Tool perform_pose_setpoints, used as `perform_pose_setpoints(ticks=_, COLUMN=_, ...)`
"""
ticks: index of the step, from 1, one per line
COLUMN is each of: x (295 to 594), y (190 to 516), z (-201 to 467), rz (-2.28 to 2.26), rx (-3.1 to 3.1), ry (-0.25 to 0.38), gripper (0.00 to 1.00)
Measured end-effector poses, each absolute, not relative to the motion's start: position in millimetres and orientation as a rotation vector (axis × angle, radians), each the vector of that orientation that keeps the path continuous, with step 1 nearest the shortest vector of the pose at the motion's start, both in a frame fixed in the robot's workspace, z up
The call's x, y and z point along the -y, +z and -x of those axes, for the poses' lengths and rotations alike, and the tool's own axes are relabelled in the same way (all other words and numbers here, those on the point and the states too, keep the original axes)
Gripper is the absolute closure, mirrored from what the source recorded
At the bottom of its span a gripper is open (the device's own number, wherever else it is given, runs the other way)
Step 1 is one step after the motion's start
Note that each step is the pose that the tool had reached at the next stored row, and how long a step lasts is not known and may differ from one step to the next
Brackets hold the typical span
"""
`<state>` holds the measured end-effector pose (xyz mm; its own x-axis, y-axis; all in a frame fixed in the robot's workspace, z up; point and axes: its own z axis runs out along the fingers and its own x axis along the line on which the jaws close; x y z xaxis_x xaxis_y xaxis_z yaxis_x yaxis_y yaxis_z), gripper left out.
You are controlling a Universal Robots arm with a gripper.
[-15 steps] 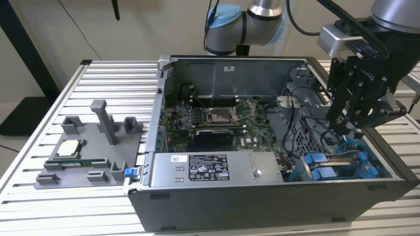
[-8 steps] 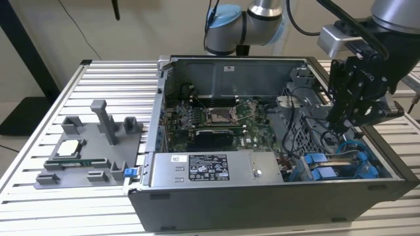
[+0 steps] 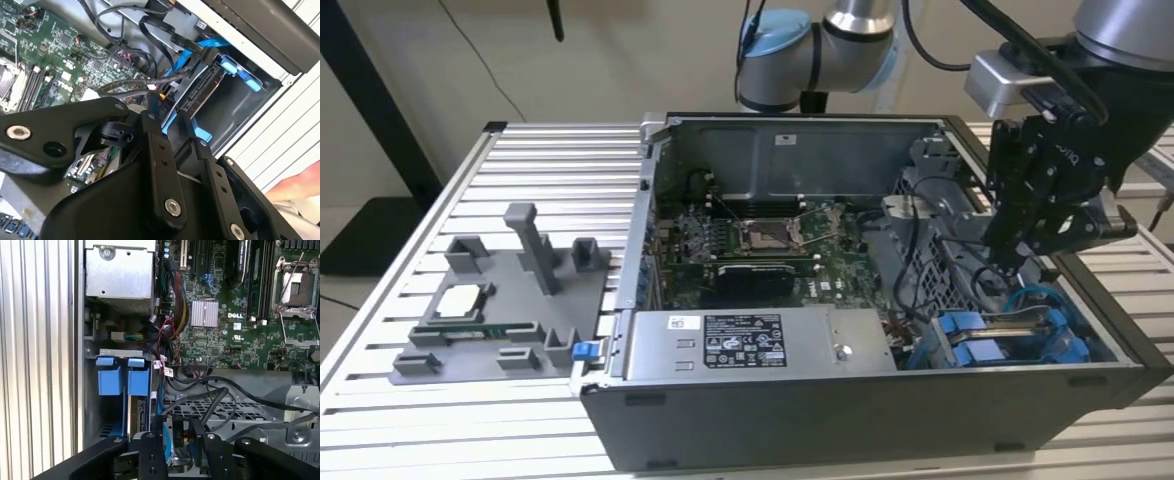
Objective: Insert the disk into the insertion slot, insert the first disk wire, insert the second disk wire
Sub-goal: 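Insert the first disk wire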
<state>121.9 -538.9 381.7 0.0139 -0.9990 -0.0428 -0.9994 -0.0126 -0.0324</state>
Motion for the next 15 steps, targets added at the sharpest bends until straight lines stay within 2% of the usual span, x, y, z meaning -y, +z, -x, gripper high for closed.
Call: perform_pose_setpoints(ticks=15, x=539.0, y=381.6, z=-123.7, rz=2.198, rx=-2.169, ry=0.013, gripper=1.0)
